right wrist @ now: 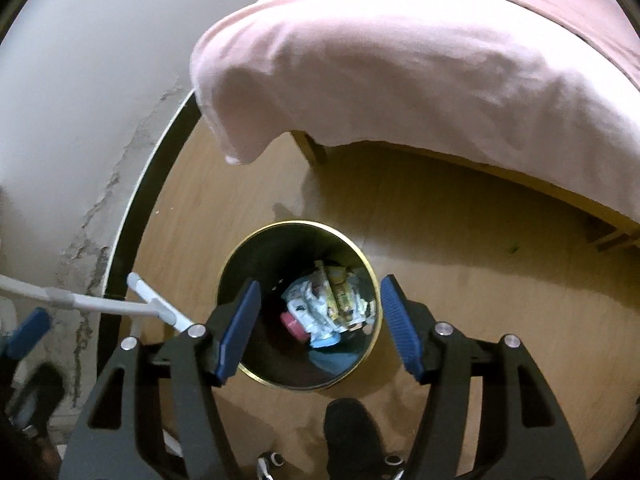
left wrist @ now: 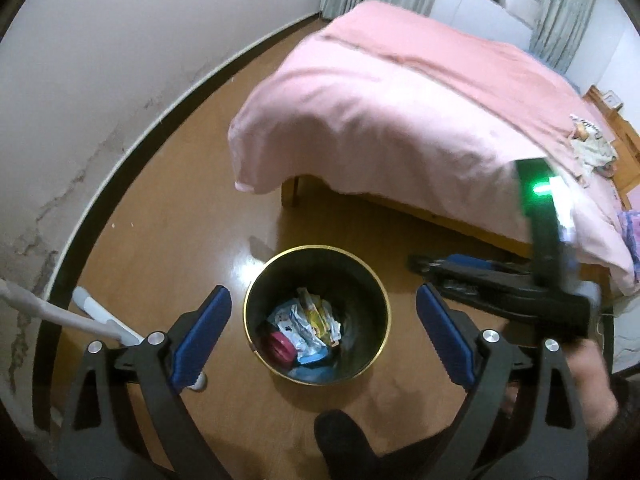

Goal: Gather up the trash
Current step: 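Grasp the crumpled white tissue with the left tool while the right tool grasps the yellow spoon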

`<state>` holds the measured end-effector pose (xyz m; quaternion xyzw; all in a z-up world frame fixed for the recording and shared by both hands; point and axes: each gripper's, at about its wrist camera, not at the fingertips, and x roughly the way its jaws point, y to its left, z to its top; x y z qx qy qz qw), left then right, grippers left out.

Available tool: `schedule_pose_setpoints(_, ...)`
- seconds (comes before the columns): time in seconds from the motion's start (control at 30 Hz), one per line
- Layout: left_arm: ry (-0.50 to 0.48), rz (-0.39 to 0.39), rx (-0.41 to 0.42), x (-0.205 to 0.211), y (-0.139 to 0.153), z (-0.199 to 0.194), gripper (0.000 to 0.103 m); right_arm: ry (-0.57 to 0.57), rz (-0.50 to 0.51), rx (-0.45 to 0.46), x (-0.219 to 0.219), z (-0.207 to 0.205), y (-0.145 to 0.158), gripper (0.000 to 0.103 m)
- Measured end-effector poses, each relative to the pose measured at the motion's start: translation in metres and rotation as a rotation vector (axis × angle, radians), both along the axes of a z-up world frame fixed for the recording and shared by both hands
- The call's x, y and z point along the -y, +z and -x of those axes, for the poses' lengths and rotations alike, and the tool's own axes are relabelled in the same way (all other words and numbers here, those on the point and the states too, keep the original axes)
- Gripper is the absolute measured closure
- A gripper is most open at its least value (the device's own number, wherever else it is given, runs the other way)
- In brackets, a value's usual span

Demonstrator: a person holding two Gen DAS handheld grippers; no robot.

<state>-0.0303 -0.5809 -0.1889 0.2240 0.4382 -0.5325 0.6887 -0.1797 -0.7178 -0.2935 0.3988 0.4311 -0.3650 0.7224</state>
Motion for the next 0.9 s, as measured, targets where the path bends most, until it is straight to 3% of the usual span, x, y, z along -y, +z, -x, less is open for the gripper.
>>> schedule_pose_setpoints(0.07,0.0,0.037,0.03,-0.022,0.033,0.002,0.011,0.023,0.032,0.011,-0.007,-0.008,0.02,0.042)
schedule_pose_setpoints(0.17,0.031,0.087,0.084,-0.059,0.077,0.0,0.009,0.148,0.112,0.026,-0.031,-0.036,0.07,0.042)
schedule_pose_setpoints(0.3,0.111,0.141,0.136,-0.134,0.14,-0.015,0.007,0.302,0.193,0.153,-0.084,-0.08,0.157,0.041)
schedule_pose_setpoints(0.37,0.173,0.152,0.177,-0.177,0.162,-0.028,0.007,0.396,0.226,0.22,-0.119,-0.105,0.195,0.036)
schedule_pose_setpoints(0.47,0.349,0.137,0.258,-0.258,0.18,-0.062,0.007,0.579,0.257,0.313,-0.197,-0.154,0.244,0.036)
schedule_pose_setpoints(0.6,0.625,0.095,0.262,-0.365,0.178,-0.112,0.007,0.789,0.229,0.362,-0.29,-0.211,0.265,0.036)
schedule_pose_setpoints(0.7,0.794,0.066,0.274,-0.433,0.174,-0.139,0.007,0.923,0.25,0.35,-0.354,-0.248,0.266,0.039)
schedule_pose_setpoints(0.77,0.883,0.042,0.292,-0.465,0.172,-0.149,0.007,0.982,0.248,0.326,-0.388,-0.272,0.259,0.042)
schedule_pose_setpoints(0.9,1.005,0.055,0.23,-0.534,0.164,-0.158,0.007,1.038,0.247,0.287,-0.43,-0.304,0.248,0.049)
